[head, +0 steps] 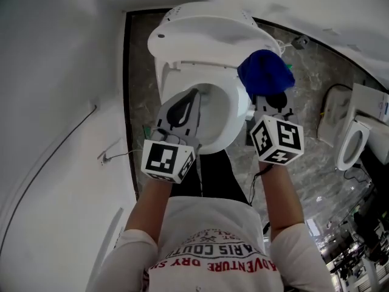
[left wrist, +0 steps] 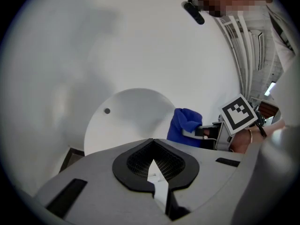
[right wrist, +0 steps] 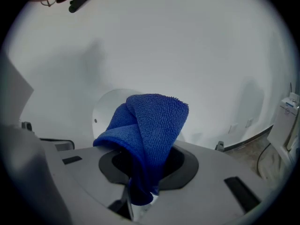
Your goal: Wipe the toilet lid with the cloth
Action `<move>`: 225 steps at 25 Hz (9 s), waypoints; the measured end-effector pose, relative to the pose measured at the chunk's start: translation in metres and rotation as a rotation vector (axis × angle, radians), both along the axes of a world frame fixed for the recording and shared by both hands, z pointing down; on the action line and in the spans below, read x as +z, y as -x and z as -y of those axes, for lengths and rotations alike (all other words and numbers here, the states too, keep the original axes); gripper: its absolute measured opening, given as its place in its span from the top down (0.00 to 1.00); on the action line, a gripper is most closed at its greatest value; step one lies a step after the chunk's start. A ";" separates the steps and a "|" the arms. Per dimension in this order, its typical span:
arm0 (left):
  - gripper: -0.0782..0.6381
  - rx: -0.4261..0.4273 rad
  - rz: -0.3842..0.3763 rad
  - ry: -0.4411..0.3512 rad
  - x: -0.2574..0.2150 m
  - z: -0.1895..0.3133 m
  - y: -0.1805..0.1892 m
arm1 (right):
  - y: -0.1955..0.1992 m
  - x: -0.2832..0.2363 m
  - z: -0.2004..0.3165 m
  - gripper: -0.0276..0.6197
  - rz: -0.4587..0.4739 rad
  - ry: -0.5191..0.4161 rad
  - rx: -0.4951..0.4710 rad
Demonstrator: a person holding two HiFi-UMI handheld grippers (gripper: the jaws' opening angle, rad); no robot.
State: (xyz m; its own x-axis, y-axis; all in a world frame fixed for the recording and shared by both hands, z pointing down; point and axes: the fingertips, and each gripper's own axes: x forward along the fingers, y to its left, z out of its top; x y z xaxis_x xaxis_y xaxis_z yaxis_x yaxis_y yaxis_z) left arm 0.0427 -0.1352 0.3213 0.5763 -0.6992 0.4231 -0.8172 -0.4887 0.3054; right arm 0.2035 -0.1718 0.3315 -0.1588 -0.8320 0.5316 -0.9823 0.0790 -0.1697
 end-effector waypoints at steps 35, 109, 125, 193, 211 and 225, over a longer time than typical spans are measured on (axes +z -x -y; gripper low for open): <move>0.88 -0.129 0.064 0.000 0.105 0.002 0.134 | 0.204 0.109 0.078 0.82 0.080 -0.126 -0.255; 0.88 -0.093 0.093 0.105 0.181 -0.020 0.170 | 0.226 0.223 0.046 0.82 0.025 0.055 -0.245; 0.88 -0.002 0.084 0.094 0.176 -0.017 0.080 | 0.097 0.233 0.030 0.82 -0.050 0.079 -0.137; 0.88 0.006 0.080 -0.103 -0.085 0.160 -0.004 | 0.033 -0.112 0.097 0.82 -0.039 -0.174 -0.076; 0.88 -0.014 0.117 -0.153 -0.096 0.088 0.007 | 0.044 -0.119 0.022 0.82 -0.002 -0.160 -0.111; 0.88 0.032 0.055 -0.128 -0.081 -0.010 0.019 | 0.059 -0.102 -0.076 0.82 -0.033 -0.132 -0.016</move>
